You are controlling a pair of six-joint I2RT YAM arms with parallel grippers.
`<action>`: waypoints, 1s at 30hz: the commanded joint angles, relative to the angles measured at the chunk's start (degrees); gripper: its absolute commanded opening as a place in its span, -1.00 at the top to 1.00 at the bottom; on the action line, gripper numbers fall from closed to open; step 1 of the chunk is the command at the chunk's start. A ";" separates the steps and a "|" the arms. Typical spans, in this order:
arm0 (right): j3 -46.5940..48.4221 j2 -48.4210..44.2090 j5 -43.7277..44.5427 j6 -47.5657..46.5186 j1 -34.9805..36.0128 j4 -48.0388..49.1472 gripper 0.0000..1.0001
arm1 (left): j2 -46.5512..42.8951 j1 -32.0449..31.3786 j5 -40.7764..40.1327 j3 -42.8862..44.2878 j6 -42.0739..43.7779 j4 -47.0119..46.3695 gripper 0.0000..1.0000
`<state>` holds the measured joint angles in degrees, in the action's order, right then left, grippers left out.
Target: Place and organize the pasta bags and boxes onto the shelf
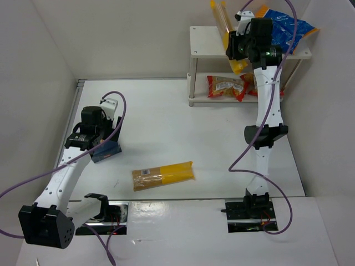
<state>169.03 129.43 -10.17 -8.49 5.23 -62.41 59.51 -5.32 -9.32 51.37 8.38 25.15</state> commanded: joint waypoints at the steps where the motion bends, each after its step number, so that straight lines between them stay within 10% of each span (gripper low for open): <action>1: -2.29 -8.83 -2.13 -1.70 4.60 2.30 1.00 | -0.44 0.31 1.24 0.48 0.67 -0.10 -1.00; 11: -20.39 -24.81 -2.22 -0.65 8.38 1.85 1.00 | -2.72 0.31 2.99 0.48 0.67 0.42 -1.00; 30: -88.40 -60.95 13.86 1.55 17.18 22.86 1.00 | -4.49 0.31 2.99 1.01 0.15 0.43 -1.00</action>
<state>84.38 71.94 -1.06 -7.31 22.65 -53.01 56.01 -5.30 -6.11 51.37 8.84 26.20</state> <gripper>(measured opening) 0.409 0.999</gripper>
